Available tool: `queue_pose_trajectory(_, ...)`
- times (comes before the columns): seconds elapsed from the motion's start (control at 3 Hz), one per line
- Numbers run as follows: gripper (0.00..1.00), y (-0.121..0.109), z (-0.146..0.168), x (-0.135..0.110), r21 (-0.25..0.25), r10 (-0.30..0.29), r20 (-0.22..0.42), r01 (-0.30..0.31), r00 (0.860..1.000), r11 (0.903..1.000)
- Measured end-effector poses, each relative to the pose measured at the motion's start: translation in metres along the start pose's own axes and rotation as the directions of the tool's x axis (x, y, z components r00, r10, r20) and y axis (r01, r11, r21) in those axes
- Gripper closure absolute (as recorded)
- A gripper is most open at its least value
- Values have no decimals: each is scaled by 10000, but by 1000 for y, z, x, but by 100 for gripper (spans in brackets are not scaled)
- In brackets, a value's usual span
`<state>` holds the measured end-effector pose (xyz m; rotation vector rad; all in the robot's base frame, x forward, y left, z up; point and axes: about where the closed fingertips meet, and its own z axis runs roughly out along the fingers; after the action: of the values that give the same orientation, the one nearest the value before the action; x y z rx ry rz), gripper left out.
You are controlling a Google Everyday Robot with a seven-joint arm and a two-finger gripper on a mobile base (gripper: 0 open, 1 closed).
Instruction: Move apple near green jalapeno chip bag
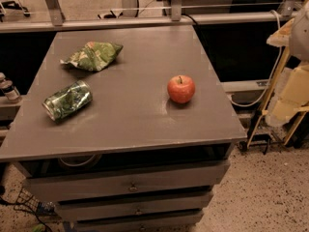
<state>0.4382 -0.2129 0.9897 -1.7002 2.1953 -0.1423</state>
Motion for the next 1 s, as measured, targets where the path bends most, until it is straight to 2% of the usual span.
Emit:
queue_pose_trajectory(0.33,0,0,0,0,2,0,1,0,10000,10000)
queue_pose_trajectory(0.67,0,-8,5,-2,97,260,318,-263,9992,9996)
queue_pose_trajectory(1.0,0,-46,53,-33,-87,1138,1676,-1139,9793,9935)
